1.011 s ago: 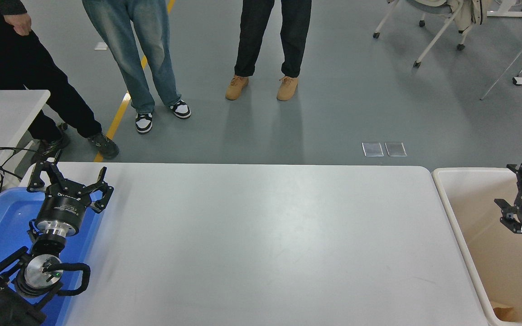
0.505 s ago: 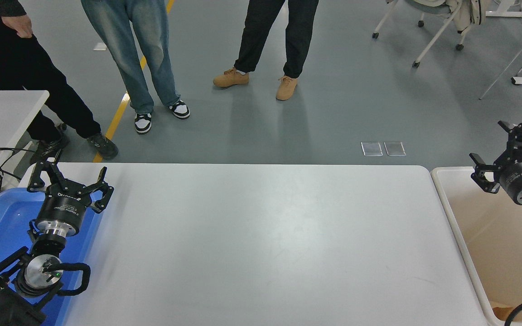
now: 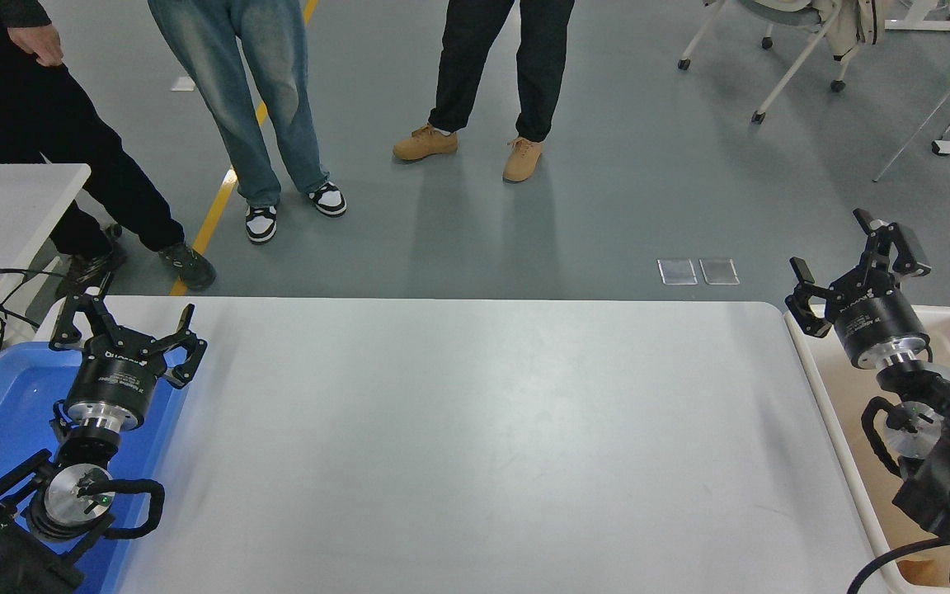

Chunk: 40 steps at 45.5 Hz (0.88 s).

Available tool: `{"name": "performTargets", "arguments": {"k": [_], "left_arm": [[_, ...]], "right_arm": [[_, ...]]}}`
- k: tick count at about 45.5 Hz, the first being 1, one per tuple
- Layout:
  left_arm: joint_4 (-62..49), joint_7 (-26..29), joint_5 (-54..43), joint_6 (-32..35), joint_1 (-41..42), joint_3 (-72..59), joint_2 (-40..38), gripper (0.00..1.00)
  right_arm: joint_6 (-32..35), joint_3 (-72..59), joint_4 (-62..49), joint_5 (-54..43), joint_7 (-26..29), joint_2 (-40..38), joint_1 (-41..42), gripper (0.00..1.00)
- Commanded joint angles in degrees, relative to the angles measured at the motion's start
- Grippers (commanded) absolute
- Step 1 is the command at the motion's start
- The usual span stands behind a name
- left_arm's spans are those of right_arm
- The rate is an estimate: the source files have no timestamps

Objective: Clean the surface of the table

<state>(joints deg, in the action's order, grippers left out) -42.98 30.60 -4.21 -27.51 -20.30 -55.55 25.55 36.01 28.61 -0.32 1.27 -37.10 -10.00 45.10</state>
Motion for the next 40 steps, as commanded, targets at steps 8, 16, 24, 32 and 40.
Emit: {"name": "performTargets", "arguments": {"k": [8,16,24,32,40], "left_arm": [[0.0,-0.02,-0.01,0.0,0.0,0.0,-0.06,0.99],[0.0,-0.02,-0.01,0.0,0.0,0.0,0.03,0.99],[0.0,-0.02,-0.01,0.0,0.0,0.0,-0.06,0.99],[0.0,-0.02,-0.01,0.0,0.0,0.0,0.03,0.99],[0.0,-0.02,-0.01,0.0,0.0,0.0,-0.06,0.99]], "right_arm": [[-0.59,-0.57,-0.55,-0.04,2.99,2.79,-2.21,0.99],[-4.63,-0.57,-0.38,-0.04,3.43,3.41,-1.86,0.99],[-5.86,-0.04,-0.29,0.05,3.26,3.41,-1.59,0.99],[-6.04,0.57,-0.29,0.05,3.17,3.5,-1.59,0.99],[-6.04,0.84,-0.56,0.13,3.08,3.41,-1.59,0.99]]}}
